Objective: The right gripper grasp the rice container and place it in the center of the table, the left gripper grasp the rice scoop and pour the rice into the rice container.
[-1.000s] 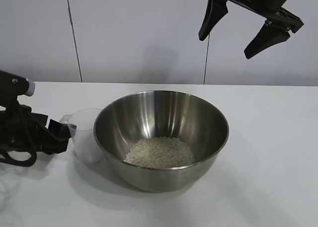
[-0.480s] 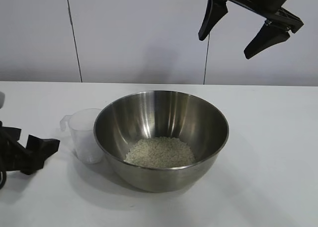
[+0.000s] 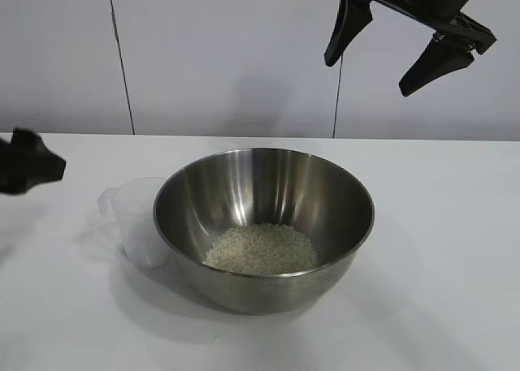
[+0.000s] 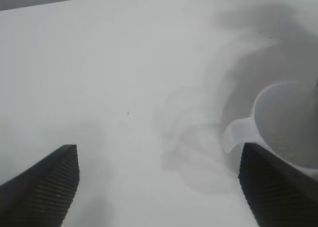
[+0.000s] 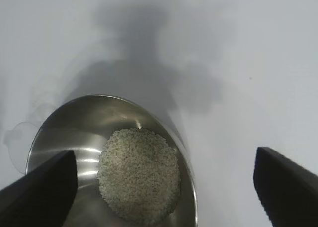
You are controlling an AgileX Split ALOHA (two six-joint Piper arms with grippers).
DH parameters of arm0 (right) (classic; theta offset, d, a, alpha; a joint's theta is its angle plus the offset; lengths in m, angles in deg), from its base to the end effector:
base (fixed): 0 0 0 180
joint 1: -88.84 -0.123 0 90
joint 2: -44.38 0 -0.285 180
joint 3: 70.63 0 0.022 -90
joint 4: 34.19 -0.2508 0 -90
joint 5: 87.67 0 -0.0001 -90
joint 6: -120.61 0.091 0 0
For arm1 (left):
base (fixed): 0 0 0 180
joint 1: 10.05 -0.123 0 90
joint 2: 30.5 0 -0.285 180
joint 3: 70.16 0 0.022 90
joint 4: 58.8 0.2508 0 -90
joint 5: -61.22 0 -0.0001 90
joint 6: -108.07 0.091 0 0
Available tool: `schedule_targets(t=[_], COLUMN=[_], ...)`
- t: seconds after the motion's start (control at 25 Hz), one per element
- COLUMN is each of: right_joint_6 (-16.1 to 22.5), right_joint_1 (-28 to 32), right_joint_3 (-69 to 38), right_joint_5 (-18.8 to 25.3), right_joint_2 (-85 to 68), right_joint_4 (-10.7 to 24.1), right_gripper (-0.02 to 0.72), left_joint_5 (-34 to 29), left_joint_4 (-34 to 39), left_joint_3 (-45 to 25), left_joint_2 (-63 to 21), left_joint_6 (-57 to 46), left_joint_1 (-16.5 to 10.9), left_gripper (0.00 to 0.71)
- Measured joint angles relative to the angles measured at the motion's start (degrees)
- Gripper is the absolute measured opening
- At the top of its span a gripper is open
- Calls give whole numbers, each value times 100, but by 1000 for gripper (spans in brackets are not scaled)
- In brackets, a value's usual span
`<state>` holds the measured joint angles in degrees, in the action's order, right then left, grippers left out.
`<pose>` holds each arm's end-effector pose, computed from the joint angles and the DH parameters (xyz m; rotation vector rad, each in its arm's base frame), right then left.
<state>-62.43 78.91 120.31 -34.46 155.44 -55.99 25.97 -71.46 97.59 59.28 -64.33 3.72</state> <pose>0.3843 0.0948 0.2903 -0.0918 2.6553 0.5177 0.2990 -0.0852 0.3116 0.2892 2.3778 -0.2877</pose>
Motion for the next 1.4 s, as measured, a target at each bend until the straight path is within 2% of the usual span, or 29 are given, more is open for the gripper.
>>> schedule_targets(t=[0.08,0.2,0.32,0.48,0.68,1.0,1.4], right_joint_6=[0,0,0,-53,-130,-147,-147], right_joint_1=[0,0,0,0,0,0,0], right_joint_3=[0,0,0,0,0,0,0], right_joint_5=[23,111,177,239,245,250,252], right_joint_2=[0,0,0,0,0,0,0], right_joint_4=[-58,-150,-180,-352,-508,-514,-504], right_gripper=[670,681,686,686,692,694,694], left_joint_5=[-809,-1563,-1806,-2003,-2070,-2064,-1583], left_joint_4=[-809,-1695,-2179,-2449,-2460,-2492,-2498], left_joint_3=[562,1119,1400,1583,1609,1613,1613], left_joint_2=[199,661,1081,1573,1883,2035,2053], left_joint_6=[335,545,533,367,337,324,324], left_joint_1=[0,7,7,7,7,7,7], left_gripper=[672,681,685,686,686,686,686])
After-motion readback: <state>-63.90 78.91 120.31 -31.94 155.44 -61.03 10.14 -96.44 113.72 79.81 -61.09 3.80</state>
